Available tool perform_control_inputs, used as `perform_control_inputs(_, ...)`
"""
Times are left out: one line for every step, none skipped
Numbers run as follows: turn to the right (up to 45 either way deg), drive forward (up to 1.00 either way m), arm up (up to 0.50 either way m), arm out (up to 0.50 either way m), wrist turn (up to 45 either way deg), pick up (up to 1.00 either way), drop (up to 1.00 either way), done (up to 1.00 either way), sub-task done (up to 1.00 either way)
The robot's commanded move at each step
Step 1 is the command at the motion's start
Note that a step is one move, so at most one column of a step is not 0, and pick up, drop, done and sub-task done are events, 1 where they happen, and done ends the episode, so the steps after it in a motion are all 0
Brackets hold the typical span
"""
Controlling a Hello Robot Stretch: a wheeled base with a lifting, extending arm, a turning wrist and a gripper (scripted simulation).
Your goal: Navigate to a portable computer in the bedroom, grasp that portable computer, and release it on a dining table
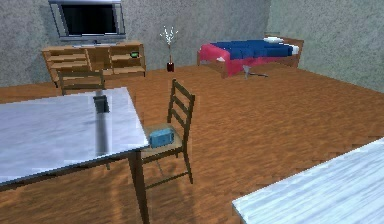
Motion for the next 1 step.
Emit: perform_control_inputs(0.0, 0.00, 0.50, 0.00, 0.0, 0.00, 0.00, 0.00, 0.00)
